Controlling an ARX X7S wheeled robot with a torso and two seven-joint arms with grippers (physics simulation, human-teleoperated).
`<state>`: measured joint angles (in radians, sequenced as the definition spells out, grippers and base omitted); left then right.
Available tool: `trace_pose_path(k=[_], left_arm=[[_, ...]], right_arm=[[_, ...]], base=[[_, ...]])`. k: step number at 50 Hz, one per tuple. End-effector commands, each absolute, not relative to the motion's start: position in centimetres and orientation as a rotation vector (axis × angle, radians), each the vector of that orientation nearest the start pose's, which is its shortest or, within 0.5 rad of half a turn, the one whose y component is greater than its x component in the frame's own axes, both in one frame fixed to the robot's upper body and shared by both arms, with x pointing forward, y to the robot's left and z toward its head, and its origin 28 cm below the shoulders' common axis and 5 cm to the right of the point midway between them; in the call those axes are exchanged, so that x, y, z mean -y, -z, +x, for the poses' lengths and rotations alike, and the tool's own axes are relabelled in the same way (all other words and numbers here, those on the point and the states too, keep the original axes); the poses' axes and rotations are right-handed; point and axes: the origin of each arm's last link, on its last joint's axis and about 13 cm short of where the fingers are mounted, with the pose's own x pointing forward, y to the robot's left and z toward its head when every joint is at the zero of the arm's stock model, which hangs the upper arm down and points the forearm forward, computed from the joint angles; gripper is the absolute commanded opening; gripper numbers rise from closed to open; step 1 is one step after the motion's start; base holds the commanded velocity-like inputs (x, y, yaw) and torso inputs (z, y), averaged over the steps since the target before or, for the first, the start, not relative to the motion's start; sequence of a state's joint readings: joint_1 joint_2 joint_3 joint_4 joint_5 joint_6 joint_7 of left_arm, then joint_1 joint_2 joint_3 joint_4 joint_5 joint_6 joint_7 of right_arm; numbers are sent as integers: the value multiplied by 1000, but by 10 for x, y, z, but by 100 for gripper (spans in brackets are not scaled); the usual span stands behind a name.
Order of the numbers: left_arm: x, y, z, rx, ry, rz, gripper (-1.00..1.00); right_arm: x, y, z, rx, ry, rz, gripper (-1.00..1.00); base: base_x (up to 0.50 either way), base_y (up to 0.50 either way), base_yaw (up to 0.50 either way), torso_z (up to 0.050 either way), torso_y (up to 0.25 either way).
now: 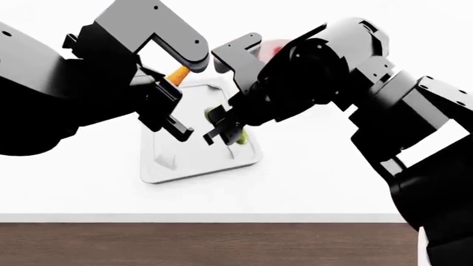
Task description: Place the two vegetables and bowl onto the tray for setting up a vegetable dip station.
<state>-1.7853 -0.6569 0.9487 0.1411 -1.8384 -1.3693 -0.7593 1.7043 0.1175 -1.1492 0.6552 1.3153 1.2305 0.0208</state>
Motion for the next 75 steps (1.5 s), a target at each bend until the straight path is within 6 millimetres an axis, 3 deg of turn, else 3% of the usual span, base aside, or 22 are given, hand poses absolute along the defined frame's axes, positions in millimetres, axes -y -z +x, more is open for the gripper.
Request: trace_pose_path(k=[1,14,31,57,58,75], left_arm=[[-218,-360,243,-314,370,581,-100],[-216,-357,244,-324,380,581,-100],[-219,-357,243,-317,374,571,-100],[-218,-357,242,-318,378,571,-100],[-218,-357,242,-318,378,571,-100],[-218,-355,243,-325,376,571,-100]], right_arm=[[20,-302,360,-736,-675,-387,-100],[20,-295,382,-729,-660,-347,-100],[22,-266,385,-792,-671,-348,-100],[23,-265,388,-766,-672,-309,-100],[23,-266,388,-770,-680,-317,100],[25,-285,387,-731,-667,-298,100]], base=[[0,0,0,0,0],[0,0,0,0,0],[0,0,0,0,0],[0,0,0,0,1],[0,0,0,0,0],[0,0,0,0,0]])
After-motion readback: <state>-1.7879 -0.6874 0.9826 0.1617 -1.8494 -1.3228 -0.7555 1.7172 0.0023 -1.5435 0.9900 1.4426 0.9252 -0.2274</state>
